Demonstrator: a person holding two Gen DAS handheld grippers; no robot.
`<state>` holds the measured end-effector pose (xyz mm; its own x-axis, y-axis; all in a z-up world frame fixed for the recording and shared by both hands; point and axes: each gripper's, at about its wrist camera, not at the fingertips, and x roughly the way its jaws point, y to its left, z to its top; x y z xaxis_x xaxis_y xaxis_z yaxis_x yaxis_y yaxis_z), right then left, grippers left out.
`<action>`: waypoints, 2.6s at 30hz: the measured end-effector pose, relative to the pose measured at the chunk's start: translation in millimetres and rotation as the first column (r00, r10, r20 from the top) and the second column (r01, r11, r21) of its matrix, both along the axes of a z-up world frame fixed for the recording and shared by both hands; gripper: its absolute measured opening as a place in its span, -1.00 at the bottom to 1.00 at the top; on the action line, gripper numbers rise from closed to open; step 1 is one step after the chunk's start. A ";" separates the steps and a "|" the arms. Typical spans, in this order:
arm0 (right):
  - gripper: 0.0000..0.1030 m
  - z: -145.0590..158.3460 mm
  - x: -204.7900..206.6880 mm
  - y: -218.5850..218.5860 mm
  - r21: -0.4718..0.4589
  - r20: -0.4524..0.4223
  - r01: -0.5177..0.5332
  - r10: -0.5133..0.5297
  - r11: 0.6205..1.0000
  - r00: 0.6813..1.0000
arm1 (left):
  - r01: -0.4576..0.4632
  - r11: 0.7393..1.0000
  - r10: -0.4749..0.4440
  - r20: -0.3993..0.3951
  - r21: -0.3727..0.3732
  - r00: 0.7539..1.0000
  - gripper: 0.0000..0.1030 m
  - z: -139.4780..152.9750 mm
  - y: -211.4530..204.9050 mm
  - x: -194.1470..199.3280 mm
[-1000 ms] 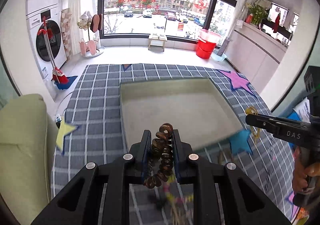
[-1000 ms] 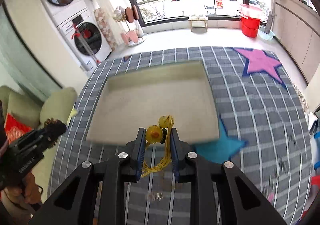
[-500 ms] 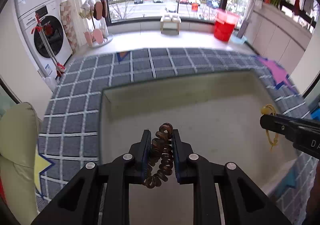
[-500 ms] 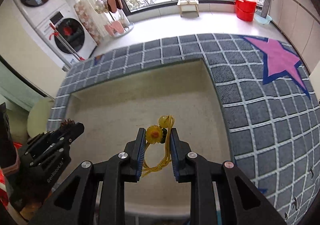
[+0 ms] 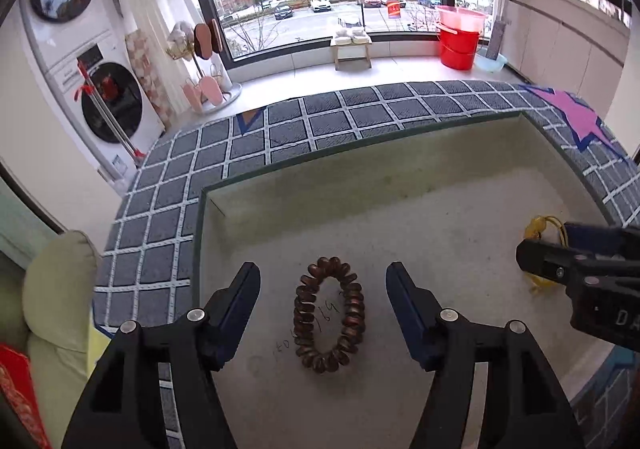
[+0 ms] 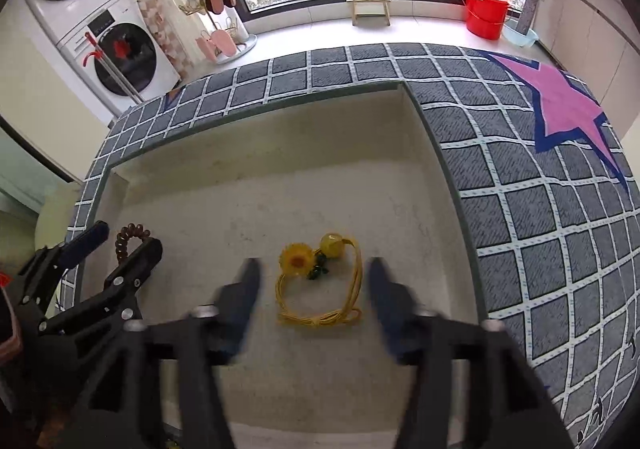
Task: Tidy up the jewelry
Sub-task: 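Carry both items into the tray and open both tools to release, then grasp the black hair claw clip with the left tool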
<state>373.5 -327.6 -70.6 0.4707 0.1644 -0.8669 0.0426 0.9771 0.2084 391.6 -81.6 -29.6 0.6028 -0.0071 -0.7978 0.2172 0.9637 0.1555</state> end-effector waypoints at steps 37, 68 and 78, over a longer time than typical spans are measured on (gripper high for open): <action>0.67 62.9 -217.4 0.8 0.131 0.108 0.013 -0.027 0.991 0.994 | -0.061 0.977 0.066 0.014 -0.206 0.998 1.00 32.9 111.4 -190.5; 0.67 -14.2 -328.6 65.8 -0.141 -0.027 -0.140 0.138 0.980 0.990 | -0.188 0.960 0.178 -0.069 -0.208 0.982 1.00 -16.8 103.4 -188.6; 0.47 -15.7 -343.8 90.0 -0.228 -0.006 -0.201 0.205 0.953 0.979 | -0.151 0.973 0.140 -0.075 -0.174 0.987 0.55 -20.4 89.6 -187.7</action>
<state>29.7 -237.7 -86.3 0.4637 0.0583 -0.8841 -0.1629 0.9864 -0.0204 203.9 7.9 -50.0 0.5577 -0.0689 -0.8272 0.0764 0.9966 -0.0315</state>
